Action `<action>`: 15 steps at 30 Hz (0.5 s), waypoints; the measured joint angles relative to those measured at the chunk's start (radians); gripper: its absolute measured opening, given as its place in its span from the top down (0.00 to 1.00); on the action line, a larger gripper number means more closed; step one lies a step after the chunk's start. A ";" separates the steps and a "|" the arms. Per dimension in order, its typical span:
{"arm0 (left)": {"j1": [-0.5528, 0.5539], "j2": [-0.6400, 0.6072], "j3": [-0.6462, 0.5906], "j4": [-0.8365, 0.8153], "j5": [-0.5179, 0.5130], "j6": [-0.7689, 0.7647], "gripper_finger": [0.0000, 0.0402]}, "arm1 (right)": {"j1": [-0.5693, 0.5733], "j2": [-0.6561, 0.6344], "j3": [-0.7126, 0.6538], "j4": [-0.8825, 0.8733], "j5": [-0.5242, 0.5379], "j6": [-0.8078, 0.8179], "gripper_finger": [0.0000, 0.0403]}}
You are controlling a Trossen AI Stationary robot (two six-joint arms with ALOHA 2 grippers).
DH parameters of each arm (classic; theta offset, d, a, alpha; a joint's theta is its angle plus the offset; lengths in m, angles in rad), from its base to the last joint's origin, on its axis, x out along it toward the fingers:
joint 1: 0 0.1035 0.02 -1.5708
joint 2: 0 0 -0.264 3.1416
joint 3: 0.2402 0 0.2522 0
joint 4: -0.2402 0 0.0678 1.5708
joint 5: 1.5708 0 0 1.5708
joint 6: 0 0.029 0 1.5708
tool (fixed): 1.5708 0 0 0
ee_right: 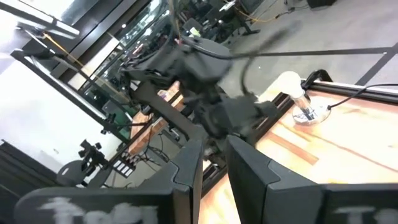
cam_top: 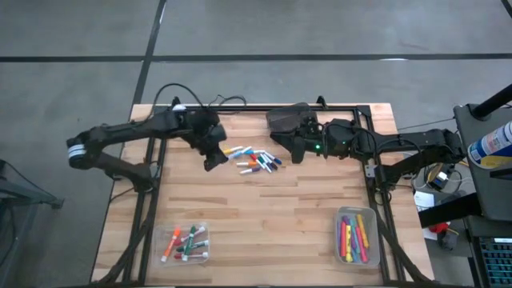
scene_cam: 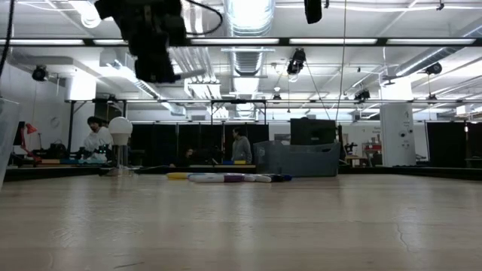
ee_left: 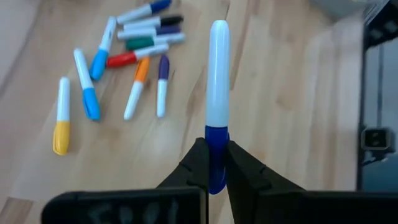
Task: Pick & Place Markers
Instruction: Put the left small dark blue highlighter pen into the black bin
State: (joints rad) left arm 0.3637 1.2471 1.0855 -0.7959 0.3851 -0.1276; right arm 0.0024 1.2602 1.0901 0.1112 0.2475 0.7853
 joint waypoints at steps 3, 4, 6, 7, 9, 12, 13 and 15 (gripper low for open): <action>0.000 -0.058 0.000 0.014 0.000 -0.032 0.94 | -0.001 0.000 0.000 0.000 0.013 0.000 0.84; 0.000 -0.076 0.000 0.021 0.000 -0.044 0.94 | -0.001 0.000 0.000 0.000 0.019 0.000 0.84; 0.000 -0.109 0.004 0.035 0.001 -0.066 0.94 | -0.001 0.000 0.000 0.000 0.025 0.000 0.84; 0.000 -0.125 0.009 0.042 0.003 -0.078 0.94 | -0.001 0.000 0.000 0.000 0.033 0.000 0.84; 0.000 -0.150 0.019 0.055 0.005 -0.104 0.94 | -0.001 0.000 0.000 0.000 0.044 0.000 0.84; 0.000 -0.185 0.043 0.098 0.025 -0.153 0.94 | -0.006 0.000 0.000 0.000 0.045 0.000 0.84; 0.000 -0.196 0.051 0.117 0.025 -0.164 0.94 | -0.006 0.000 0.000 0.000 0.045 0.000 0.84; 0.000 -0.219 0.066 0.161 0.025 -0.188 0.94 | -0.010 0.000 0.000 0.000 0.044 0.000 0.84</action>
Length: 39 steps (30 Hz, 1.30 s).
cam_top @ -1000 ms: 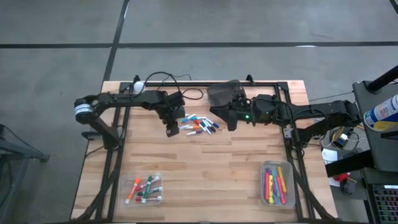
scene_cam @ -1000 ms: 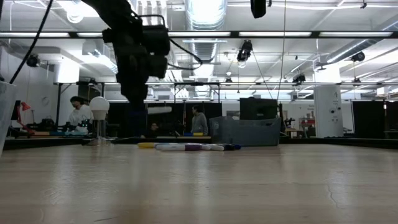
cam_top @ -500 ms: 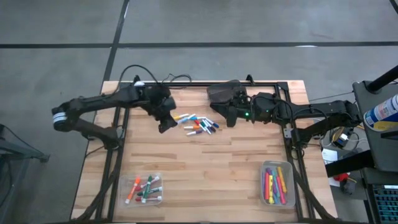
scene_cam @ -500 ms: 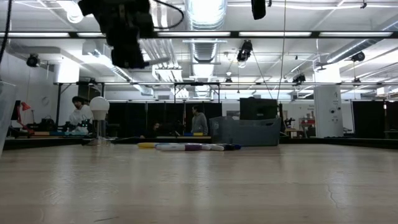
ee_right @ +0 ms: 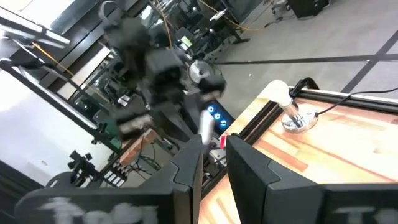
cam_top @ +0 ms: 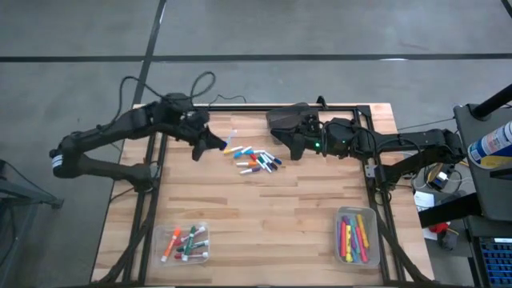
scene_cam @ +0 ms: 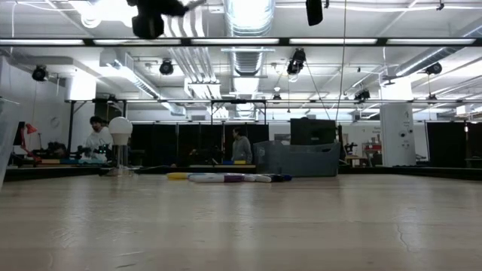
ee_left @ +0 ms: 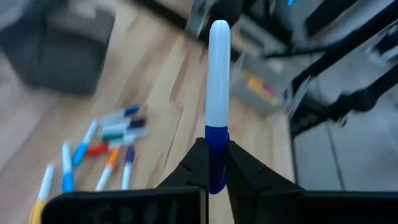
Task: Pick & Place Markers
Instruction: Put the left small dark blue highlighter pen into the black bin
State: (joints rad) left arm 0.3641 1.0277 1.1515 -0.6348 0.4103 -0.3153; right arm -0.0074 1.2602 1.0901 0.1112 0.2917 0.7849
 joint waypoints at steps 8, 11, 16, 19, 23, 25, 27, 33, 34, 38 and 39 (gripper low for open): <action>0.001 -0.067 0.038 0.203 0.000 -0.095 0.94 | 0.000 0.000 0.000 0.000 0.000 0.014 0.84; 0.001 -0.073 0.064 0.226 -0.001 -0.099 0.94 | 0.000 0.000 0.000 0.000 0.000 0.019 0.84; 0.001 -0.071 0.086 0.226 -0.002 -0.105 0.94 | 0.000 0.000 0.000 0.000 0.000 0.017 0.84; 0.001 -0.070 0.086 0.215 -0.002 -0.110 0.94 | 0.000 0.000 0.000 -0.001 0.000 0.016 0.84; 0.001 -0.070 0.086 0.166 0.013 -0.133 0.94 | 0.000 0.000 0.000 -0.001 0.000 0.016 0.84; 0.001 -0.070 0.086 0.132 0.021 -0.138 0.94 | 0.000 0.000 0.000 -0.002 0.000 0.016 0.84; 0.000 -0.070 0.086 0.090 0.023 -0.132 0.94 | 0.001 0.000 0.000 -0.002 0.000 0.005 0.84; 0.001 -0.012 0.086 0.050 0.013 -0.084 0.94 | 0.000 -0.002 0.005 0.012 -0.001 -0.041 0.84; 0.001 0.010 0.086 0.062 0.007 -0.070 0.94 | 0.000 -0.002 0.009 0.020 0.000 -0.054 0.84; 0.008 0.129 0.087 0.119 -0.015 -0.037 0.94 | 0.000 -0.003 0.038 0.027 -0.001 -0.097 0.84; 0.011 0.164 0.087 0.135 -0.018 -0.035 0.94 | 0.000 -0.003 0.046 0.027 -0.001 -0.105 0.84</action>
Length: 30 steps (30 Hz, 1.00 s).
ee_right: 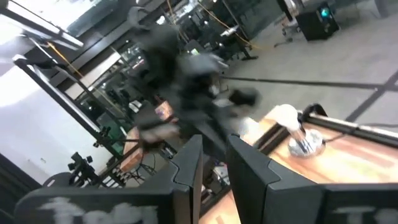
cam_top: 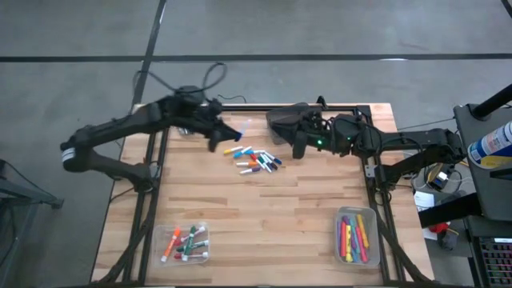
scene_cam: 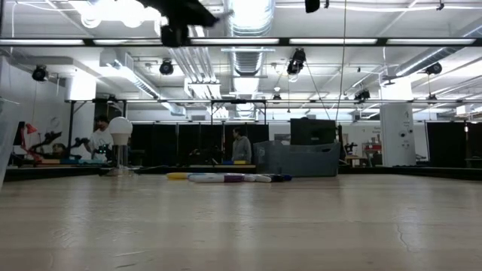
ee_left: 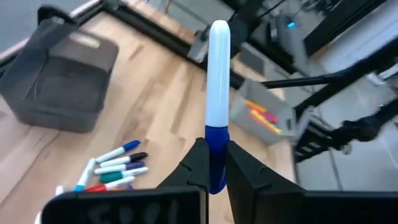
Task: Pick & Place Markers
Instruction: Put the left small dark blue highlighter pen into the black bin
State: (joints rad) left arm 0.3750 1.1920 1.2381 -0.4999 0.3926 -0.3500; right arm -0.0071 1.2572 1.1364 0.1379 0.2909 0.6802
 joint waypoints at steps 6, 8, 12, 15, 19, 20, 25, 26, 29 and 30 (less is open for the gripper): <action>0.034 0.202 0.030 0.106 -0.001 -0.014 0.94 | 0.001 -0.001 0.047 -0.004 -0.003 -0.029 0.84; 0.045 0.272 0.056 0.133 0.000 -0.016 0.94 | 0.001 -0.001 0.058 -0.004 -0.003 -0.029 0.84; 0.078 0.414 0.139 0.152 0.020 -0.015 0.94 | 0.003 0.000 0.071 -0.006 -0.004 -0.030 0.84; 0.106 0.514 0.220 0.152 0.027 -0.014 0.94 | 0.003 0.000 0.071 -0.006 -0.004 -0.029 0.84; 0.135 0.648 0.346 0.158 0.039 -0.021 0.94 | 0.003 0.000 0.071 -0.003 -0.004 -0.030 0.84; 0.139 0.680 0.376 0.159 0.045 -0.021 0.94 | 0.003 0.000 0.071 -0.004 -0.004 -0.031 0.84; 0.153 0.826 0.505 0.136 0.069 -0.044 0.94 | 0.003 -0.001 0.071 -0.003 -0.004 -0.037 0.84; 0.155 0.846 0.523 0.127 0.068 -0.061 0.94 | 0.003 -0.002 0.071 -0.003 -0.004 -0.037 0.84; 0.159 0.899 0.565 0.083 0.068 -0.081 0.94 | 0.003 -0.005 0.071 -0.003 -0.004 -0.037 0.84; 0.161 0.912 0.574 0.074 0.069 -0.092 0.94 | 0.003 -0.006 0.071 -0.003 -0.004 -0.038 0.84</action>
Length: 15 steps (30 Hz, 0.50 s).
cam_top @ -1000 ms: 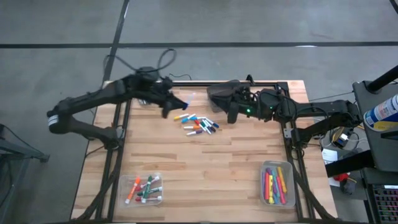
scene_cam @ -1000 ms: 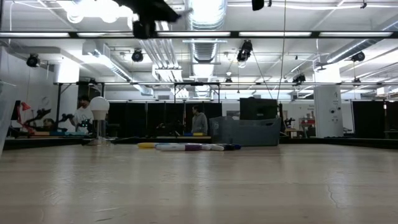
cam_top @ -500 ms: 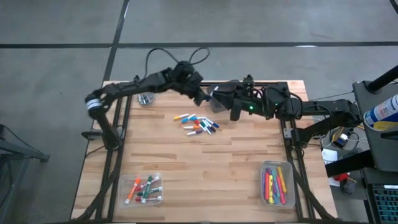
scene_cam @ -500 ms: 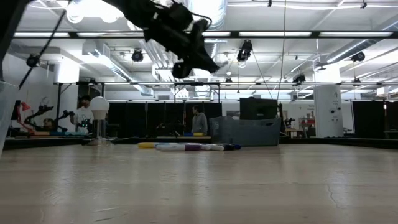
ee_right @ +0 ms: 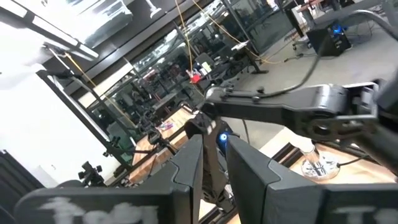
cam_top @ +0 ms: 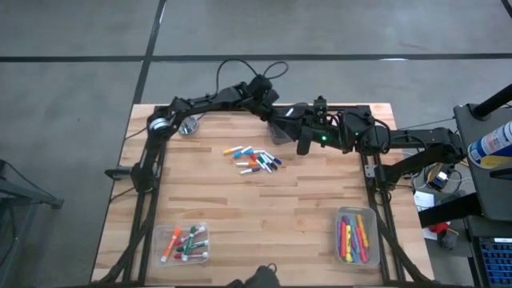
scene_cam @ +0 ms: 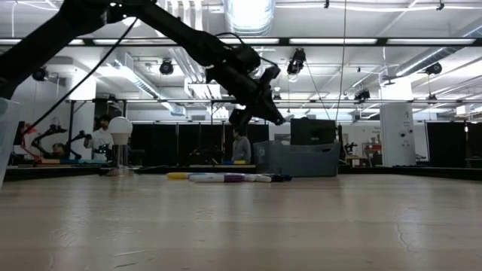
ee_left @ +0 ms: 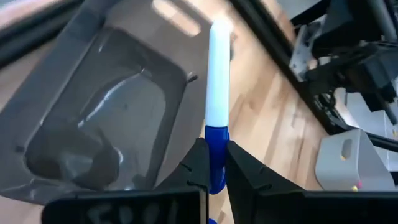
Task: Pick & Place Markers
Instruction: Put the left small dark blue highlighter pen into the black bin, then put the small dark blue highlighter pen into the black bin
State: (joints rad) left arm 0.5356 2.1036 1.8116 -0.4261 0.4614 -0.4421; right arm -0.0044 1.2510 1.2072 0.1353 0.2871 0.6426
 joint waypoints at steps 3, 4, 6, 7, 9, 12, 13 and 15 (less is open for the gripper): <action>0.007 0.028 0.009 -0.032 -0.002 -0.048 0.94 | 0.000 0.000 0.000 0.002 0.000 -0.009 0.84; 0.010 0.034 0.009 -0.045 -0.007 -0.068 0.93 | 0.000 0.000 0.000 0.001 0.000 -0.011 0.84; 0.016 0.044 0.007 -0.054 -0.010 -0.089 0.92 | 0.000 0.000 0.000 -0.001 0.000 -0.011 0.84; 0.019 0.045 0.007 -0.058 -0.007 -0.084 0.90 | 0.000 0.000 0.000 -0.001 0.000 -0.011 0.84; 0.022 0.043 0.006 -0.064 -0.001 -0.066 0.85 | 0.000 0.000 0.000 -0.002 0.000 -0.016 0.84; 0.024 0.031 0.006 -0.063 -0.004 -0.045 0.76 | 0.000 0.000 0.000 -0.002 0.000 -0.019 0.84; 0.025 0.026 0.007 -0.063 -0.010 -0.052 0.73 | 0.000 0.000 0.000 -0.002 0.000 -0.022 0.84; 0.029 0.023 0.016 -0.062 -0.010 -0.072 0.68 | 0.000 0.000 0.000 -0.003 0.001 -0.036 0.84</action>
State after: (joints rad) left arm 0.5644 2.1262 1.8279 -0.4885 0.4515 -0.5137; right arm -0.0048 1.2507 1.2068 0.1321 0.2878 0.6064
